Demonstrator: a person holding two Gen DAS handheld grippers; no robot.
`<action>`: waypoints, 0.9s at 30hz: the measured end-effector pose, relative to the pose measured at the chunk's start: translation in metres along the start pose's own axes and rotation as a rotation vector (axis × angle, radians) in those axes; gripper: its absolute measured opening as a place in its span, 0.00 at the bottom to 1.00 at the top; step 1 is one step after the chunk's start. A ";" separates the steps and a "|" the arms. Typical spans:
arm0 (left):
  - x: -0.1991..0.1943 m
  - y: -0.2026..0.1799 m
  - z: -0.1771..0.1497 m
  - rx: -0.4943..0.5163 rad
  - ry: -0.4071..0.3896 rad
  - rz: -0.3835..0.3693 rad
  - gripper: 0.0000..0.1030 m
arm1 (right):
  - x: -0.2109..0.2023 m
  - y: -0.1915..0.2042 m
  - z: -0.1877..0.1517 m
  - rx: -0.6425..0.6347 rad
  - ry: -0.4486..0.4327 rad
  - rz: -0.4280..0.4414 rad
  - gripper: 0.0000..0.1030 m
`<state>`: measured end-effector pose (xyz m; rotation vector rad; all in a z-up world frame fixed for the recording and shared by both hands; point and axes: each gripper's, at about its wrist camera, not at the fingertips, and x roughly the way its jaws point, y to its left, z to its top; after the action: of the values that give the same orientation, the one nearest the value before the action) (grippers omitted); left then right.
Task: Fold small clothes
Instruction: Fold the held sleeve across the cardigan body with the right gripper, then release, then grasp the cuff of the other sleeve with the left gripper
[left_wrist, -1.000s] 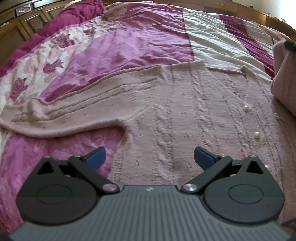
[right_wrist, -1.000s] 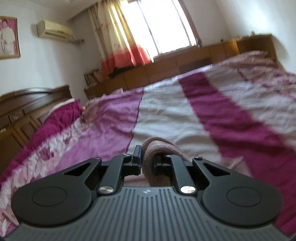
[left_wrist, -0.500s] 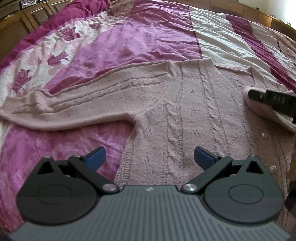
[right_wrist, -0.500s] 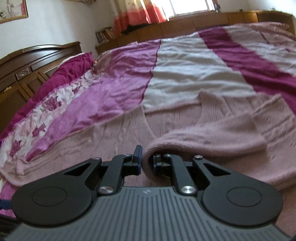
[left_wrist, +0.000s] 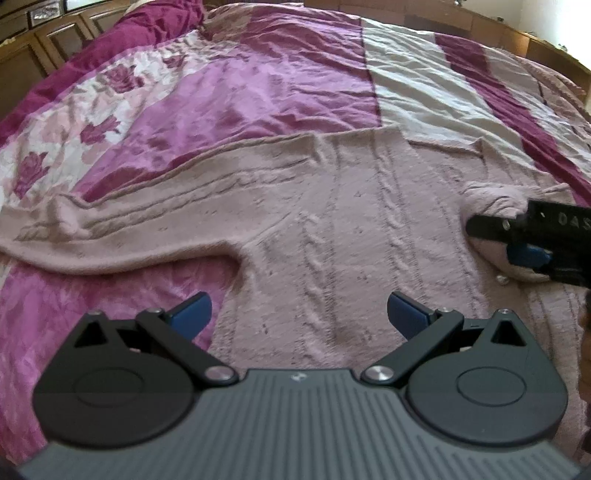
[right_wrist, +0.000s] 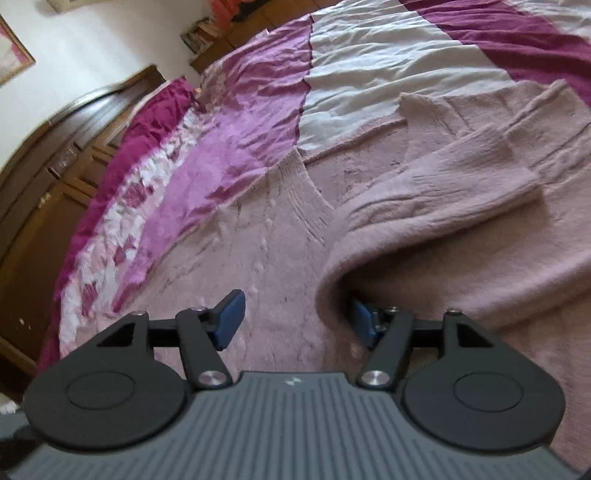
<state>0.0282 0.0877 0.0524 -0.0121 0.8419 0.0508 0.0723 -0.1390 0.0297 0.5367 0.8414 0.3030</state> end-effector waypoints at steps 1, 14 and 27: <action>-0.001 -0.003 0.002 0.009 -0.006 -0.001 1.00 | -0.007 0.001 0.000 -0.009 0.012 -0.010 0.67; -0.009 -0.074 0.027 0.199 -0.094 -0.087 1.00 | -0.108 -0.030 0.008 -0.069 -0.087 -0.163 0.70; 0.022 -0.161 0.038 0.394 -0.168 -0.113 0.93 | -0.121 -0.083 0.011 -0.006 -0.172 -0.329 0.70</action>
<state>0.0790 -0.0712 0.0596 0.3114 0.6705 -0.2187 0.0078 -0.2663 0.0651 0.4037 0.7475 -0.0418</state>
